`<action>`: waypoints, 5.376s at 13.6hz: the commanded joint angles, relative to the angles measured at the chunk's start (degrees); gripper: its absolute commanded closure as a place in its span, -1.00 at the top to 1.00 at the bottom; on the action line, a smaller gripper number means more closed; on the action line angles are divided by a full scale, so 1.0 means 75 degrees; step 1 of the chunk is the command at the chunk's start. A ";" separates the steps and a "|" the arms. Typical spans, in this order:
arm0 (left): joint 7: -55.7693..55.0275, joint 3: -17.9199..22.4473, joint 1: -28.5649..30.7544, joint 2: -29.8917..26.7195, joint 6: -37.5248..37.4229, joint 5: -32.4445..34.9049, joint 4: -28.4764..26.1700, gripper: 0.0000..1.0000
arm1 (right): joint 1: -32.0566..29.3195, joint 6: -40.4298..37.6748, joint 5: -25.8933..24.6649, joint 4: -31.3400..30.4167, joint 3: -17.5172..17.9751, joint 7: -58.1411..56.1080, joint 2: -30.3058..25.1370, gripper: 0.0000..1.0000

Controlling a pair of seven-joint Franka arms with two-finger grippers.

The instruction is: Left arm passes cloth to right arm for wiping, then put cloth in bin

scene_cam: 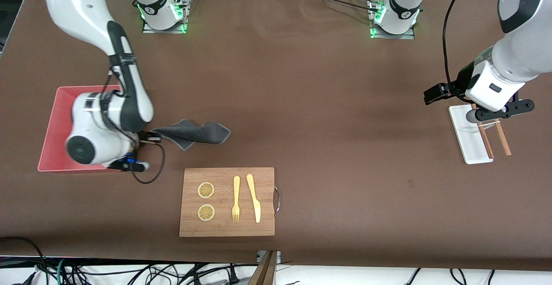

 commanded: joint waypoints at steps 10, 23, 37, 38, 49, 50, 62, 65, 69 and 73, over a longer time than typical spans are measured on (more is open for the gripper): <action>0.1121 -0.0172 0.0783 -0.2574 0.0280 0.0416 -0.2460 1.00 | 0.1468 -0.0313 -0.0785 0.0528 -0.0153 0.1699 -0.0040 -1.00; 0.2070 -0.0149 0.0795 -0.2165 0.0269 0.0099 -0.2145 1.00 | 0.2407 0.2781 0.0797 0.0843 0.2331 0.8381 0.0383 -1.00; 0.2410 -0.0102 0.0888 -0.1602 0.0327 -0.0158 -0.1499 1.00 | 0.1164 -0.0555 0.0520 0.0751 0.0999 0.3795 0.0371 -1.00; 0.2410 -0.0102 0.0888 -0.1555 0.0327 -0.0170 -0.1441 1.00 | 0.1153 -0.0708 0.0472 0.0751 0.0683 0.3279 0.0371 -1.00; 0.2410 -0.0102 0.0888 -0.1496 0.0292 -0.0194 -0.1323 1.00 | 0.1188 -0.3154 -0.0311 0.1182 -0.1722 -0.0464 -0.0938 -1.00; 0.2410 -0.0102 0.0888 -0.1496 0.0292 -0.0194 -0.1323 1.00 | 0.1165 -0.3739 -0.0639 0.1521 -0.1734 -0.0487 -0.1208 -1.00; 0.2387 -0.0160 0.0888 -0.1566 0.0280 -0.0205 -0.1312 1.00 | 0.0098 -0.3562 -0.1299 0.2101 -0.3726 -0.5291 -0.1024 -1.00; 0.2293 -0.0172 0.0877 -0.1578 0.0280 -0.0217 -0.1207 1.00 | 0.0110 -0.3008 -0.1135 0.1852 -0.3680 -0.5199 -0.0557 -1.00; 0.2269 -0.0231 0.0841 -0.1567 0.0245 -0.0205 -0.1194 1.00 | 0.0075 -0.2657 -0.0094 0.1655 -0.3644 -0.5001 0.0276 -1.00; 0.2269 -0.0231 0.0853 -0.1567 0.0245 -0.0205 -0.1206 1.00 | 0.0157 -0.1299 0.0202 0.0460 -0.3353 -0.4824 0.0336 -1.00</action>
